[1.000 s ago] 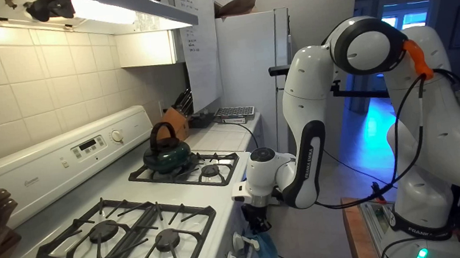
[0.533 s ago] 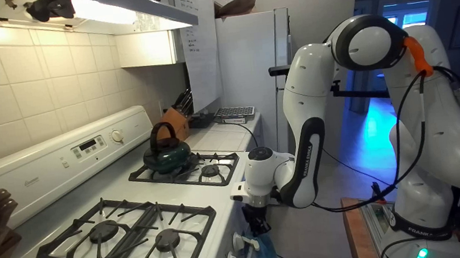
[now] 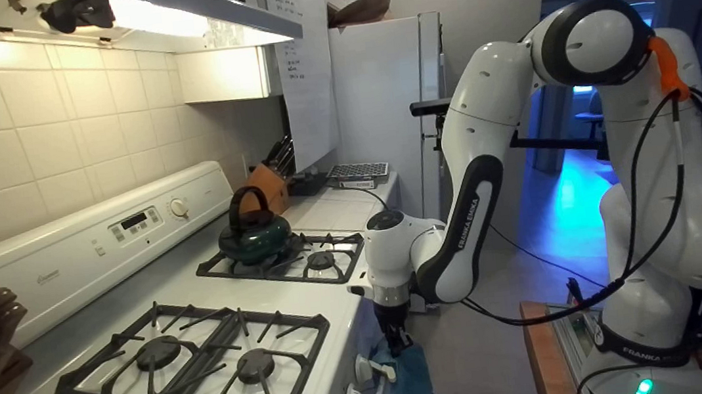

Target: Put the blue towel on the stove

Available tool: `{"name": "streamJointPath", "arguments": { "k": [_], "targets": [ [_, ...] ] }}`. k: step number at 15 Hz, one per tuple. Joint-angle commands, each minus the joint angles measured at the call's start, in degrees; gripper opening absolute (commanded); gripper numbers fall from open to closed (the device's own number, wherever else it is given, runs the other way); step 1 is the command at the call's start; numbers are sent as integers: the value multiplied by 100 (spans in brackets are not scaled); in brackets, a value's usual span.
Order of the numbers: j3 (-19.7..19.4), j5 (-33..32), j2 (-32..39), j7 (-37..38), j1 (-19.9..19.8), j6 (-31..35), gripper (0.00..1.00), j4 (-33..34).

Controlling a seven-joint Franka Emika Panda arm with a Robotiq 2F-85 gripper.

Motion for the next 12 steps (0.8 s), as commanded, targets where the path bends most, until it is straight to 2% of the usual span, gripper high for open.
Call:
{"name": "streamJointPath", "arguments": {
  "k": [1, 6, 12],
  "targets": [
    [373, 503, -585, 124, -254, -579, 2, -234],
    [615, 1047, -1216, 66, -325, -1106, 2, -411],
    [607, 1128, -2053, 157, -260, -1439, 2, -593]
  ]
}}
